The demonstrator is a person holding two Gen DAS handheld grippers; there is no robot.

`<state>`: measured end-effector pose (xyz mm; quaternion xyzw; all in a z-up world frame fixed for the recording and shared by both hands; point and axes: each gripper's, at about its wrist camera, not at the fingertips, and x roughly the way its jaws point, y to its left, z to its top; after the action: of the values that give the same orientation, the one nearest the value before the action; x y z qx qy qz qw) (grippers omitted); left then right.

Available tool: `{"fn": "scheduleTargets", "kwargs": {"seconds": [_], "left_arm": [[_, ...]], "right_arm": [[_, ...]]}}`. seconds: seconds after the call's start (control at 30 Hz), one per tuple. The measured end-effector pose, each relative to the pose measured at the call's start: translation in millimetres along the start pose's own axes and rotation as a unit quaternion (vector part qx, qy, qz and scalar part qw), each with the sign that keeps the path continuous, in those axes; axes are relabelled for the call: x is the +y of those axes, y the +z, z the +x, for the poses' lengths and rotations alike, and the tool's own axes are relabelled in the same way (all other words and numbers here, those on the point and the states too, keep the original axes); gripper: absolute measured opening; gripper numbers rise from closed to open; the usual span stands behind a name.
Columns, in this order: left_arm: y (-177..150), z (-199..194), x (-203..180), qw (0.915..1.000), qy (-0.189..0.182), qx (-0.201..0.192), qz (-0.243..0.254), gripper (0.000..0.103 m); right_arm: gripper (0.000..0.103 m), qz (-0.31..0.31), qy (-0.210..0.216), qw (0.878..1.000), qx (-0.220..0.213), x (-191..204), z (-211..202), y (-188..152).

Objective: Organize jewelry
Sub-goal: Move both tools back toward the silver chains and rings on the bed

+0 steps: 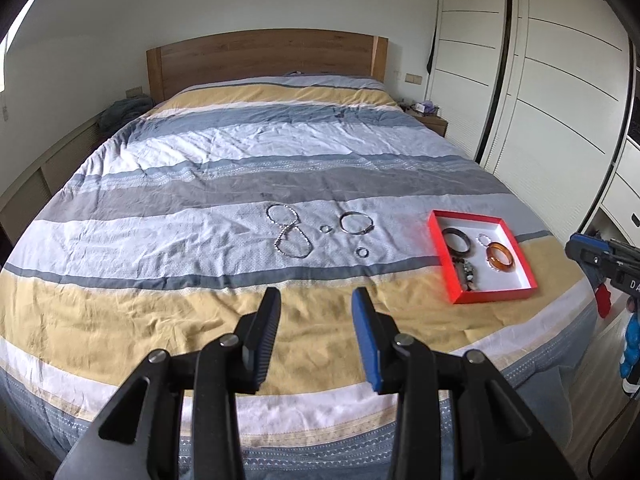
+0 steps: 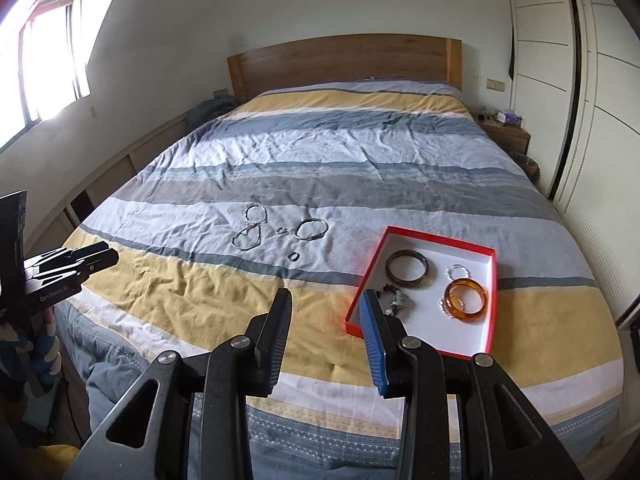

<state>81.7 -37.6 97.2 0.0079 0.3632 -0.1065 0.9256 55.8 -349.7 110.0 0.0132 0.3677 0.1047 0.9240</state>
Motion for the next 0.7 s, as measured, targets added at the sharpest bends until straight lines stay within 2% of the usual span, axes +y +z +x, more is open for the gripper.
{"fn": "scheduleTargets", "kwargs": {"seconds": [0.27, 0.7], "left_arm": [[4.8, 63.3, 28.3, 0.9991, 0.007, 0.035, -0.024, 0.035], [27.4, 197.8, 58.6, 0.9944, 0.008, 0.091, -0.053, 0.035]], "right_arm": [[0.035, -0.017, 0.03, 0.999, 0.038, 28.0, 70.6, 14.9], [0.035, -0.004, 0.056, 0.993, 0.105, 35.2, 216.0, 28.4]]}}
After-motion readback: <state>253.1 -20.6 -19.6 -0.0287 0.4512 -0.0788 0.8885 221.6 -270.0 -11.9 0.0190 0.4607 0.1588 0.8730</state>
